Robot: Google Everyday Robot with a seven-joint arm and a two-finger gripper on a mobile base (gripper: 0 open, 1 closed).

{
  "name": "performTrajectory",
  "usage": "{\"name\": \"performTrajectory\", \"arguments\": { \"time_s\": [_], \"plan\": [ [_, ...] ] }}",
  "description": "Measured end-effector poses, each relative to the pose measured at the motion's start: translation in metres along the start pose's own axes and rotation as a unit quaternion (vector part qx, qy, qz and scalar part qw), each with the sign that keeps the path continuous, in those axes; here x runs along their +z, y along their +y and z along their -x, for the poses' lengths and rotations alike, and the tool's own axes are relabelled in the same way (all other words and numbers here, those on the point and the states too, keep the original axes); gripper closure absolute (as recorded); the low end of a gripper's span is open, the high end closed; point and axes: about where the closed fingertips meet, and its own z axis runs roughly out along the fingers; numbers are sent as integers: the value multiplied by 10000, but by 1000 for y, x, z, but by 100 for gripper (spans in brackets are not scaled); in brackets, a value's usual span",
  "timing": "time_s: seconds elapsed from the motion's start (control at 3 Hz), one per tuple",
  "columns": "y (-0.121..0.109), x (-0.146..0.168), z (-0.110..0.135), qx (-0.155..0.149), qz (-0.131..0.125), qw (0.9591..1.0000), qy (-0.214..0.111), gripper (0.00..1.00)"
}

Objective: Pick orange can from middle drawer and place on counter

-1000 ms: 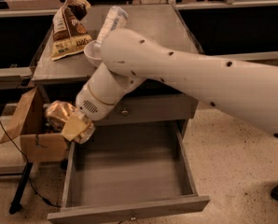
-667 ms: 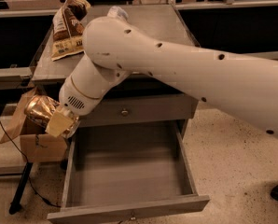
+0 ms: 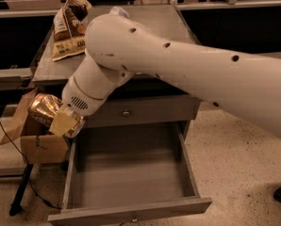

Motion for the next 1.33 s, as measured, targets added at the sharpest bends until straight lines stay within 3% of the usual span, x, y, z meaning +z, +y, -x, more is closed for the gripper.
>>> {"name": "performTrajectory", "arguments": {
  "time_s": [0.33, 0.67, 1.33],
  "plan": [
    [-26, -19, 8, 26, -403, 9990, 201, 100],
    [-67, -34, 28, -89, -770, 9964, 344, 100],
    [-131, -50, 70, -397, -1280, 9908, 207, 100]
  ]
}}
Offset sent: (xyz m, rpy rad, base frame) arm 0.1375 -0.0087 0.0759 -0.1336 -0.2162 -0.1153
